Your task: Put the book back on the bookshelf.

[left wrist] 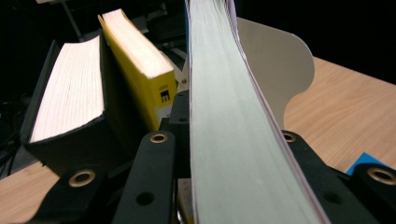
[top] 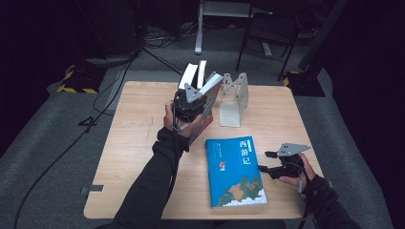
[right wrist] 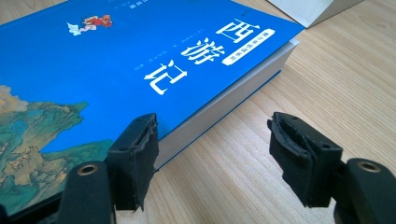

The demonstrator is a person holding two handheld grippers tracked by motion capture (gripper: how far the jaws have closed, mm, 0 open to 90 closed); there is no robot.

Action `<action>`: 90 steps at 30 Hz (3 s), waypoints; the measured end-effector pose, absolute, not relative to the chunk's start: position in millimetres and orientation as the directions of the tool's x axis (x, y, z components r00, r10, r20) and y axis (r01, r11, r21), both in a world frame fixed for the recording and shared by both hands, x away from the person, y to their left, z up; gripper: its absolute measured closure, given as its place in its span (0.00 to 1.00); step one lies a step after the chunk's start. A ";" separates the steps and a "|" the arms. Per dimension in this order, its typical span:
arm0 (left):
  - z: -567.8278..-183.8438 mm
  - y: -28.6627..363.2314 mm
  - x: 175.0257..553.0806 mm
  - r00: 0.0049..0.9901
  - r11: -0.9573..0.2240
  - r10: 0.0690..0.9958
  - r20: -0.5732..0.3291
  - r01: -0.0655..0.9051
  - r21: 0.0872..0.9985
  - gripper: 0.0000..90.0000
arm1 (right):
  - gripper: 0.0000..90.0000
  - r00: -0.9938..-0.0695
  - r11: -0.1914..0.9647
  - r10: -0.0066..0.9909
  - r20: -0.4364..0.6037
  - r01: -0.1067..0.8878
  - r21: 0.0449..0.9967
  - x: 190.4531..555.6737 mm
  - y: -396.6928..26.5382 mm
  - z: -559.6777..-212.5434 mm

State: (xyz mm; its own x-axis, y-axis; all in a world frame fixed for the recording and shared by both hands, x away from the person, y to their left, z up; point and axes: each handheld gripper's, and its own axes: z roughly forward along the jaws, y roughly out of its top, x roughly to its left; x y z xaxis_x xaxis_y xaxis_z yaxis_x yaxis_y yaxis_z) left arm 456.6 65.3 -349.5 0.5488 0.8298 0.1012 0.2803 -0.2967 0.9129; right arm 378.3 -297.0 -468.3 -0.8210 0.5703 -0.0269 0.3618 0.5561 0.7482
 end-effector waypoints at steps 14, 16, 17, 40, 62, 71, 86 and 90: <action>-342.1 23.4 485.8 0.476 -0.256 0.873 0.102 0.270 0.928 0.81 | 0.37 -0.821 0.550 0.571 -0.025 0.360 0.754 378.2 -299.7 -467.5; -341.1 19.9 489.0 0.459 -0.245 0.883 0.101 0.265 0.933 0.81 | 0.37 -0.820 0.551 0.571 -0.027 0.358 0.754 378.2 -299.7 -467.4; -339.5 15.5 493.7 0.448 -0.239 0.888 0.104 0.257 0.936 0.81 | 0.38 -0.820 0.551 0.571 -0.031 0.356 0.755 378.0 -299.8 -467.1; -349.3 -8.7 526.5 0.346 -0.146 0.937 0.042 0.280 0.949 0.81 | 0.39 -0.829 0.580 0.554 -0.076 0.320 0.749 374.6 -296.5 -465.7; -342.0 17.0 524.9 0.358 -0.227 0.928 0.102 0.327 0.918 0.75 | 0.39 -0.828 0.624 0.552 -0.101 0.330 0.708 374.3 -292.8 -467.3; -341.3 23.4 520.0 0.350 -0.267 0.925 0.150 0.316 0.910 0.68 | 0.39 -0.830 0.626 0.550 -0.096 0.333 0.705 374.6 -293.1 -467.8; -328.3 38.3 508.7 0.391 -0.289 0.906 0.163 0.289 0.913 0.58 | 0.38 -0.831 0.626 0.549 -0.093 0.335 0.704 374.9 -293.4 -467.9; -327.5 40.8 506.7 0.409 -0.294 0.898 0.161 0.285 0.912 0.58 | 0.38 -0.831 0.629 0.549 -0.096 0.334 0.702 374.6 -293.1 -467.8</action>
State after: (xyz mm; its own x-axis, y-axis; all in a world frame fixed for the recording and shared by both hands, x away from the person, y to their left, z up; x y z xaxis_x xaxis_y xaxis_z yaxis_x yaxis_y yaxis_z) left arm 506.7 40.8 -327.5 0.4093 0.8981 0.1612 0.2855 -0.2939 0.9122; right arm 374.6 -293.1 -467.8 -0.8305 0.5486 -0.0961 0.3339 0.6285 0.7025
